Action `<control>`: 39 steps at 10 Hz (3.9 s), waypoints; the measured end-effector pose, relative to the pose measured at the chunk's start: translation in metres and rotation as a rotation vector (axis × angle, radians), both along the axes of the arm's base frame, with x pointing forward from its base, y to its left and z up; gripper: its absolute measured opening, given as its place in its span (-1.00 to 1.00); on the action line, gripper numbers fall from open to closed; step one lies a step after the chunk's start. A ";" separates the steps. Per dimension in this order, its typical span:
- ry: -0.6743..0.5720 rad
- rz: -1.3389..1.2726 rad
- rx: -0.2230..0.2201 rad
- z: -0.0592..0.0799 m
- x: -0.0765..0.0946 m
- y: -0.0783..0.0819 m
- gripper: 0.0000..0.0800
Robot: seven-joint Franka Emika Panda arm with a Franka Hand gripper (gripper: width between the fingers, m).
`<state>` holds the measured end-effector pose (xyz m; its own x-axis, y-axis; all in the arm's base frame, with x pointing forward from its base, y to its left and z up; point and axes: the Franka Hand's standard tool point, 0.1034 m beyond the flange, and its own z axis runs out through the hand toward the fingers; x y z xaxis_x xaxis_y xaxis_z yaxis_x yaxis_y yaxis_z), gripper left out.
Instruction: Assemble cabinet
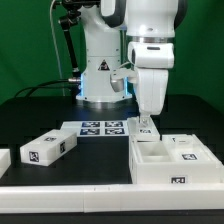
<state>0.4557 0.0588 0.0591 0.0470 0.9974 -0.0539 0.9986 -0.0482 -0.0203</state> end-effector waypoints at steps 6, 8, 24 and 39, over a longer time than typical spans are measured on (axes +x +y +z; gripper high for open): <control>0.004 -0.002 -0.002 0.000 0.000 0.000 -0.82; 0.004 0.000 -0.002 0.000 0.000 0.001 -0.82; 0.022 0.027 -0.009 0.002 0.012 -0.001 -0.82; -0.038 0.036 0.018 0.001 0.091 -0.001 -0.82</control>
Offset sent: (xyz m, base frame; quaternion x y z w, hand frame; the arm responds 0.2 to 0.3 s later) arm 0.0115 0.0010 0.0015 0.0070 -0.0008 0.0043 1.0000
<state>0.5469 0.0575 0.0601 0.0131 0.9993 -0.0350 0.9998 -0.0125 0.0175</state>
